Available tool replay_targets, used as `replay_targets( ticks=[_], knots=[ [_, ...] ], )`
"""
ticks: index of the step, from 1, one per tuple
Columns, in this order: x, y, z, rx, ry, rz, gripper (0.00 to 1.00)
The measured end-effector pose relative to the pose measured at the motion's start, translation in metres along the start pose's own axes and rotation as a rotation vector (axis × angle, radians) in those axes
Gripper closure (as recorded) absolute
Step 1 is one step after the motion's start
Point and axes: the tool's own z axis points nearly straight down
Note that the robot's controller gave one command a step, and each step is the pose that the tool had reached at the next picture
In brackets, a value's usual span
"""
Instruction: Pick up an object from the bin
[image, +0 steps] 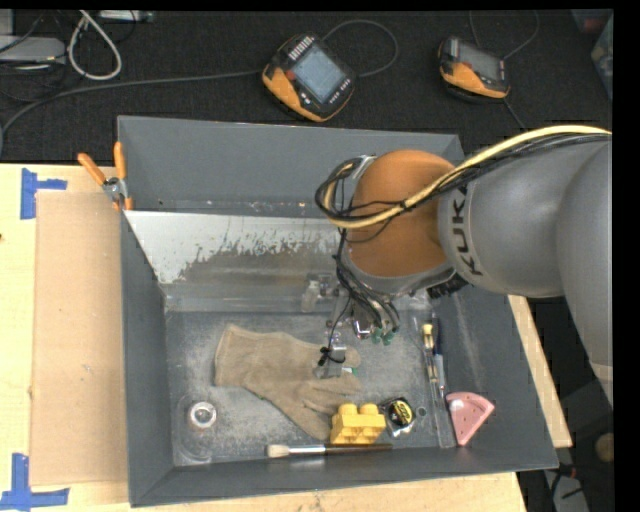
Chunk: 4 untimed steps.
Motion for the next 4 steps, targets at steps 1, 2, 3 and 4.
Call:
replay_targets(
  ticks=[1, 2, 3, 4],
  knots=[
    [-0.002, 0.000, -0.004, 0.000, -0.007, 0.003, 0.00],
    [-0.027, 0.031, 0.068, -0.001, -0.005, -0.081, 0.00],
    [-0.027, 0.028, 0.069, 0.000, -0.012, -0.063, 0.00],
    [-0.025, -0.001, 0.068, -0.004, -0.006, 0.045, 0.00]
  ],
)
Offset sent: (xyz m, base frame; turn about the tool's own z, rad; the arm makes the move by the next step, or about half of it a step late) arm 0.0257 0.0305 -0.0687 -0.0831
